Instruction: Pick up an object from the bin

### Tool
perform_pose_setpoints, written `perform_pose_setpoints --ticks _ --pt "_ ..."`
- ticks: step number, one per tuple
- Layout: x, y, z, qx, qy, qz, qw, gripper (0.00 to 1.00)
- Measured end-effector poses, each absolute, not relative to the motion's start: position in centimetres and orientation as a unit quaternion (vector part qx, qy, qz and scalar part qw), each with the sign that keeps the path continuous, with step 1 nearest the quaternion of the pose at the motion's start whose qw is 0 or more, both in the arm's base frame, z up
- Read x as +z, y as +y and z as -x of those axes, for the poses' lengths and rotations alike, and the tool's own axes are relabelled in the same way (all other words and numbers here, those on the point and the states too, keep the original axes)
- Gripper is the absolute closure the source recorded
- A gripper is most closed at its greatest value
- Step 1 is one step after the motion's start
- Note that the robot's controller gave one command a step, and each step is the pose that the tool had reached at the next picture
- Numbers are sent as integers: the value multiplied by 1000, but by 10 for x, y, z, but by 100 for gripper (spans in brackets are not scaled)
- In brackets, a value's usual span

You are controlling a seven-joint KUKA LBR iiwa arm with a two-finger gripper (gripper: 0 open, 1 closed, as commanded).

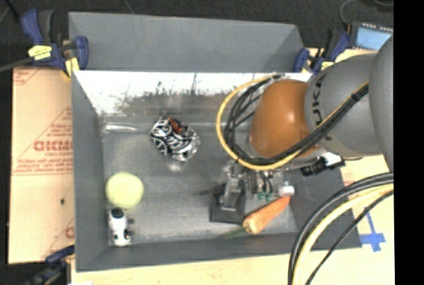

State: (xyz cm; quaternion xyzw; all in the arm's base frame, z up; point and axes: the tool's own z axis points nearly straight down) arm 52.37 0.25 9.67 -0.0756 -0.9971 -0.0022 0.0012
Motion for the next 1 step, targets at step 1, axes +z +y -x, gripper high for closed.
perform_pose_setpoints --ticks 1 --pt "116 2 -526 -3 -997 76 -3 100"
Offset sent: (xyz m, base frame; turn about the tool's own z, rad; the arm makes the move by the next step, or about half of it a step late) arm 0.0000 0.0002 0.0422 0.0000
